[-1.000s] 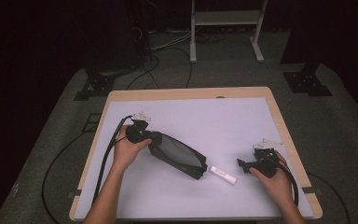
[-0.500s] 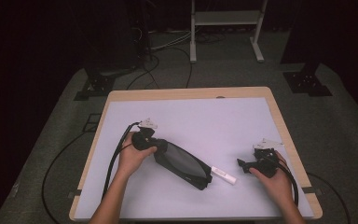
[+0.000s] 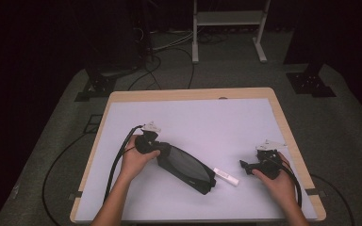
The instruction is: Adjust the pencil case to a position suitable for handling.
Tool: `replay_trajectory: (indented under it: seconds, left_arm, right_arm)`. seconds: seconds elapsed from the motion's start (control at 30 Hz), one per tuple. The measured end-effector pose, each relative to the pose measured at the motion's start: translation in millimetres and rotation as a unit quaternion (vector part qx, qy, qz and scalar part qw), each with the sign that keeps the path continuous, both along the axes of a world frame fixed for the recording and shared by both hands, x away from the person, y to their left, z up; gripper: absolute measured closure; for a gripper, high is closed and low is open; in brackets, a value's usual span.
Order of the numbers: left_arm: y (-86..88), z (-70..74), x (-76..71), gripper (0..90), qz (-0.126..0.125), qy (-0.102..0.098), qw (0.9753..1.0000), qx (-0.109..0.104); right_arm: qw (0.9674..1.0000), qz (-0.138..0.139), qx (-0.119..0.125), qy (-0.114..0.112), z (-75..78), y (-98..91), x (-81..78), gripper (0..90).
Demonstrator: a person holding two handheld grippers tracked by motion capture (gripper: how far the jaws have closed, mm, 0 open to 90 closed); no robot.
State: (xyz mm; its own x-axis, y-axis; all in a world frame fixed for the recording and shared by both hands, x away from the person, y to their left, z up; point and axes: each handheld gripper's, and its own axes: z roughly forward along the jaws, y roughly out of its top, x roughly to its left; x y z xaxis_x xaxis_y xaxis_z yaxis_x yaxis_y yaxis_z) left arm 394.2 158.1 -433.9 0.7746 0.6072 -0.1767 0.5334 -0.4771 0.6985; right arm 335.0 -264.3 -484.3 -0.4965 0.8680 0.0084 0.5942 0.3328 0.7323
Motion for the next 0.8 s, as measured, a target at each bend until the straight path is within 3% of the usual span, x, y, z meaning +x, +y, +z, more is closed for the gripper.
replay_trajectory:
  seconds: [0.23, 0.47, 0.63, 0.8]
  left_arm:
    - [5.6, 0.8, -4.6, 61.7, -0.001, 0.005, 1.0000, 0.000]
    - [5.9, 4.5, -7.2, 37.7, -0.006, 0.002, 1.0000, 0.002]
    - [7.1, 7.2, -8.6, 21.5, 0.004, 0.001, 1.0000, 0.000]
    - [13.4, 14.4, -11.4, 16.7, 0.018, -0.001, 0.9998, -0.011]
  right_arm:
    - [1.0000, 0.000, 0.000, 0.000, 0.0, -0.1, 0.1, 10.7]
    - [1.0000, 0.000, 0.000, 0.000, 0.0, 0.0, 0.0, 10.8]
    - [1.0000, 0.000, 0.000, 0.000, 0.0, 0.0, 0.1, 10.7]
    - [1.0000, 0.000, 0.000, 0.000, 0.0, 0.0, 0.1, 10.7]
